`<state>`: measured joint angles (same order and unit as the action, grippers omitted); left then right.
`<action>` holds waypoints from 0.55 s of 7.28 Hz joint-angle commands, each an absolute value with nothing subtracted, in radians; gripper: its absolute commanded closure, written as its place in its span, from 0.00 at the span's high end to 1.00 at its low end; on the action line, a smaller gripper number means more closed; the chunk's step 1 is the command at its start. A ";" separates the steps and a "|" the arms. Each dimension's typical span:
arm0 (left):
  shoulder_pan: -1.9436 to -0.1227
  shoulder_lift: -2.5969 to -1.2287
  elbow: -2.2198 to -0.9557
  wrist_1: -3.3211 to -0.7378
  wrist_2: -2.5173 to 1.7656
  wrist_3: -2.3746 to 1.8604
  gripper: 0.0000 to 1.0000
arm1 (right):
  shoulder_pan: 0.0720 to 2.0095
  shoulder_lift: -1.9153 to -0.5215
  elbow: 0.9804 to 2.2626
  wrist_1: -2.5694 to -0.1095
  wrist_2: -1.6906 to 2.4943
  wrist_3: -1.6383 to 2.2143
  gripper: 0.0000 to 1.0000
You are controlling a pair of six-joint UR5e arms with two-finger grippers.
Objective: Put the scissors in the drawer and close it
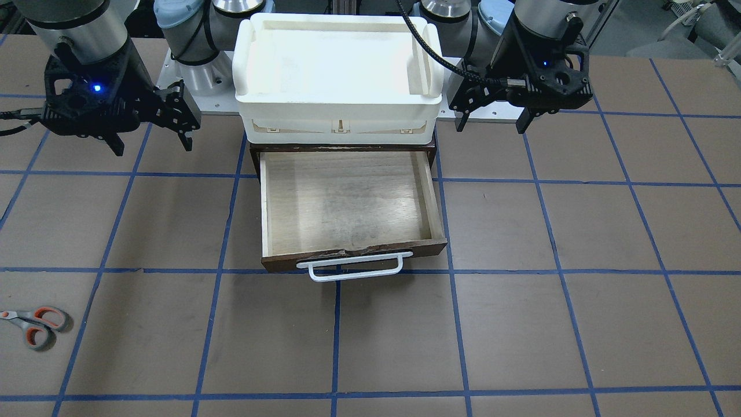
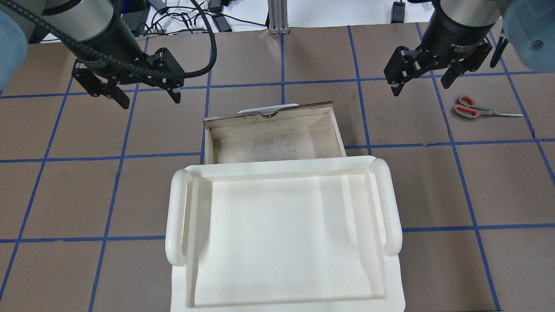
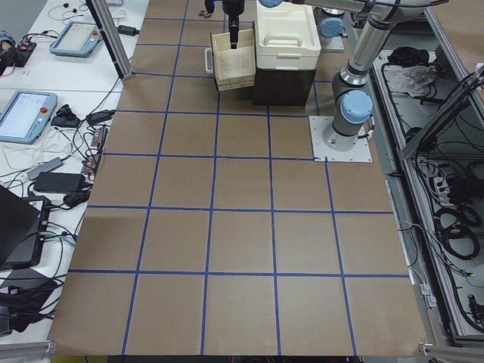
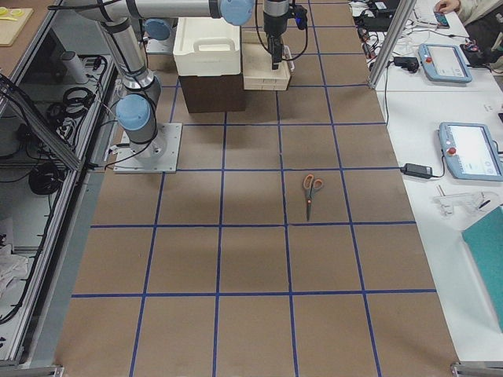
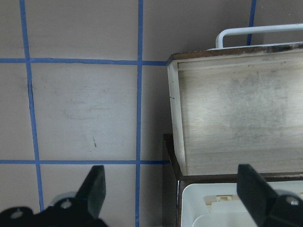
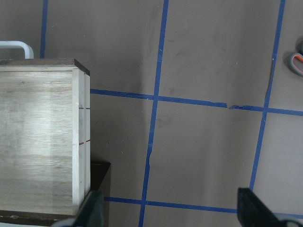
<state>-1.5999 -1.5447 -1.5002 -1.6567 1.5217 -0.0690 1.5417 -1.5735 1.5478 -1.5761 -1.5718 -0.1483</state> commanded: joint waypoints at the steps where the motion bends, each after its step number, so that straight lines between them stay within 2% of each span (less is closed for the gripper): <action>1: -1.600 -1.545 -1.500 -1.657 1.522 -0.069 1.00 | 1.542 -1.571 1.548 -1.578 -1.571 -0.147 1.00; 4: -1.600 -1.545 -1.500 -1.657 1.522 -0.069 1.00 | 1.542 -1.539 1.548 -1.575 -1.574 -0.160 1.00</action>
